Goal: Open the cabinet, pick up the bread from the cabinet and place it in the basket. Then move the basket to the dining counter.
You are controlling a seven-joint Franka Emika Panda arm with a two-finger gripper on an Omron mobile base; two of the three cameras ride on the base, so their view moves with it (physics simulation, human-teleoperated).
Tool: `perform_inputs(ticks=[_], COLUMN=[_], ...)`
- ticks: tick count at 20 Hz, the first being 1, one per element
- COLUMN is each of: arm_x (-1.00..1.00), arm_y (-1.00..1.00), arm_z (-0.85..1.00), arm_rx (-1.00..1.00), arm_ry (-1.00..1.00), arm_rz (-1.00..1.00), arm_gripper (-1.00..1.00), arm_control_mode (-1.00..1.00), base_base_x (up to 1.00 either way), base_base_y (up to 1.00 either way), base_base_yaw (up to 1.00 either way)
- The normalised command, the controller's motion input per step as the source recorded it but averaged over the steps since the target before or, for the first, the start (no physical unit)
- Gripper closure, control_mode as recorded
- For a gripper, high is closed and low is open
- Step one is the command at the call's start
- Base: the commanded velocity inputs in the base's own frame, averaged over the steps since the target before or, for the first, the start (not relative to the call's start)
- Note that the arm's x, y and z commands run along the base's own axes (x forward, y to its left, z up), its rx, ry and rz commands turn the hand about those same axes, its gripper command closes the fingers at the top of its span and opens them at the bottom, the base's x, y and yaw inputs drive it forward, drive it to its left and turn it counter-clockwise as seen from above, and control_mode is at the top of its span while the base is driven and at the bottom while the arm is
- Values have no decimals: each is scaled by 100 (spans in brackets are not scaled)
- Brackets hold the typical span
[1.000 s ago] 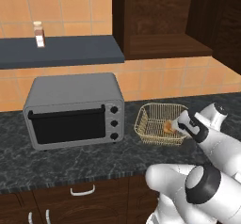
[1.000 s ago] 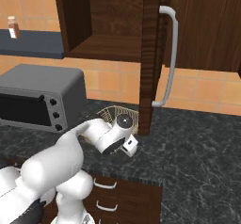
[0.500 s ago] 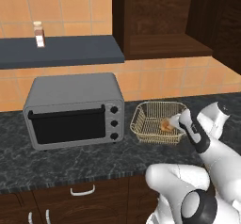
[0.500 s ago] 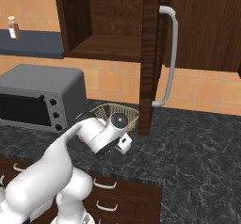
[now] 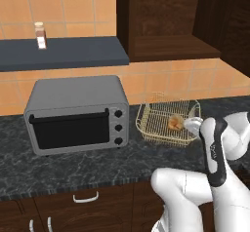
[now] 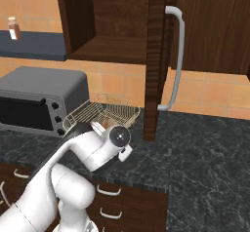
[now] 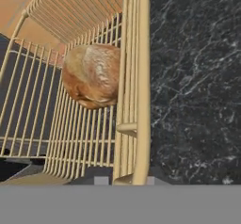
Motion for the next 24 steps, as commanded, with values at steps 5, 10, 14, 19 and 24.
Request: perform_inputs(ticks=[5, 10, 14, 19, 24], arm_x=[-54, -42, -68, -58, -27], arm_y=[22, 19, 4, 34, 68], arm_z=[75, 70, 65, 33, 20], arm_rx=[1, 1, 1, 3, 1], arm_ry=[-12, -10, -10, -5, -5], arm_rz=[-1, -2, -3, -4, -8], arm_gripper=[100, 100, 100, 100, 100], arm_control_mode=[-100, -100, -100, -100, -100], base_base_x=[0, 0, 0, 0, 0], base_base_y=[0, 0, 0, 0, 0], base_base_yaw=[0, 0, 0, 0, 0])
